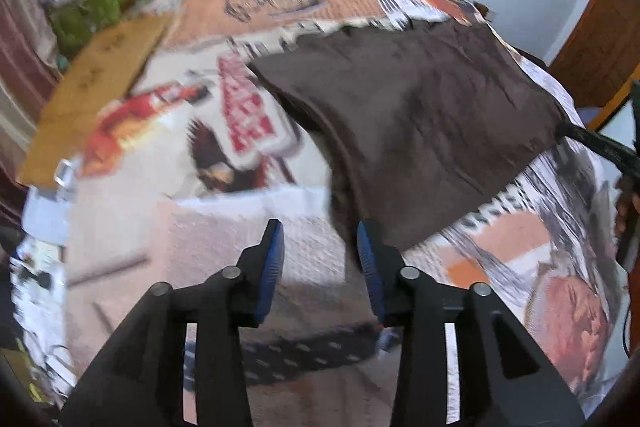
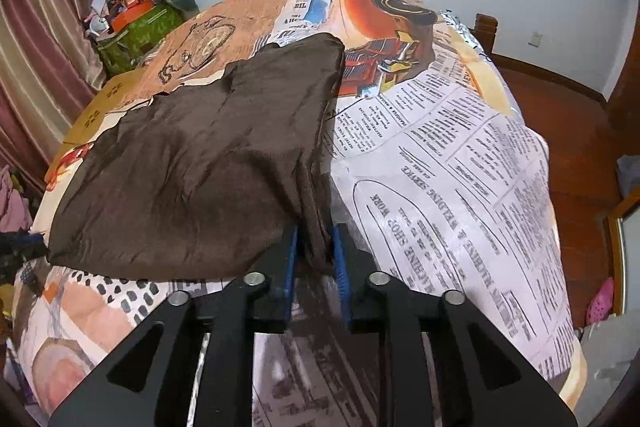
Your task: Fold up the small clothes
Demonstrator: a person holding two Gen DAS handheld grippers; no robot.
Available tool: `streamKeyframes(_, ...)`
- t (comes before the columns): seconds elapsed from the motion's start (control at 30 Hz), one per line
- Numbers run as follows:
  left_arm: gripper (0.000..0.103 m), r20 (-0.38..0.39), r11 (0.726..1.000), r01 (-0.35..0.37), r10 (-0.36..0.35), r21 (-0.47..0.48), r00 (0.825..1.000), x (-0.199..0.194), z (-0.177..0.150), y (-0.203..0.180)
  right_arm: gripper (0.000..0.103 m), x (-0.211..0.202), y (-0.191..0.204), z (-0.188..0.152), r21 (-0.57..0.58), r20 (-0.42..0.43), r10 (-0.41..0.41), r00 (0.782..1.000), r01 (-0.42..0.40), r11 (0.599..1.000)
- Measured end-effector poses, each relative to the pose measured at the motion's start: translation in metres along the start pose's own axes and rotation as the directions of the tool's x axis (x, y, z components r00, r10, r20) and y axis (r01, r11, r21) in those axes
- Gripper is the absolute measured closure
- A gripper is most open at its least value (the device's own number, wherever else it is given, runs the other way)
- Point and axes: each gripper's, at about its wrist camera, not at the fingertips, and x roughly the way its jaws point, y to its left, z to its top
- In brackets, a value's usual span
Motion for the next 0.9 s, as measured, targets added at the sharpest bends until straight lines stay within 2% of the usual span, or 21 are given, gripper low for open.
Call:
streamKeyframes(0.07, 0.054, 0.037, 1.0, -0.02, 0.02, -0.007, 0.999, -0.004, 0.017, 0.012, 0.07, -0.006, 0.0, -0.001, -0.005, 0.015, -0.007, 1.0, 0.007, 1.0)
streamKeyframes(0.1, 0.047, 0.055, 1.0, -0.026, 0.026, -0.009, 0.998, -0.004, 0.026, 0.017, 0.067, -0.009, 0.0, -0.001, -0.009, 0.023, -0.01, 1.0, 0.01, 1.0)
streamKeyframes(0.13, 0.045, 0.076, 0.999, -0.038, 0.039, -0.012, 0.996, -0.004, 0.035, 0.022, 0.064, -0.013, 0.001, -0.002, -0.013, 0.034, -0.011, 0.999, 0.012, 1.0)
streamKeyframes(0.2, 0.044, 0.101, 0.998, -0.055, 0.056, -0.014, 0.993, -0.001, 0.055, 0.031, 0.063, -0.019, 0.002, -0.004, -0.02, 0.05, -0.012, 0.999, 0.013, 1.0)
streamKeyframes(0.37, 0.036, 0.119, 0.999, -0.032, 0.026, 0.043, 0.993, 0.031, 0.103, 0.037, 0.057, -0.023, 0.006, -0.013, -0.005, 0.065, 0.003, 0.998, -0.003, 1.0)
streamKeyframes(0.43, 0.026, 0.133, 0.996, -0.011, -0.001, 0.087, 0.991, 0.05, 0.115, 0.034, 0.057, -0.021, 0.007, -0.017, 0.003, 0.063, 0.007, 0.998, -0.007, 1.0)
streamKeyframes(0.6, 0.025, 0.089, 0.985, 0.013, -0.029, 0.171, 0.996, 0.1, 0.139, 0.024, 0.057, -0.007, 0.011, -0.028, 0.001, 0.028, 0.011, 1.0, -0.011, 1.0)
streamKeyframes(0.67, 0.025, 0.081, 0.985, 0.045, -0.059, 0.165, 0.995, 0.115, 0.15, 0.023, 0.057, 0.001, 0.011, -0.029, 0.012, 0.006, 0.038, 0.999, -0.038, 0.999)
streamKeyframes(0.77, 0.019, 0.039, 0.981, 0.133, -0.14, 0.143, 0.989, 0.135, 0.16, 0.023, 0.057, 0.011, 0.013, -0.027, -0.001, -0.016, 0.083, 0.996, -0.083, 0.997)
streamKeyframes(0.9, 0.019, -0.019, 0.975, 0.186, -0.185, 0.125, 0.982, 0.157, 0.165, 0.02, 0.057, 0.018, 0.01, -0.017, 0.034, -0.007, 0.145, 0.989, -0.145, 0.989)
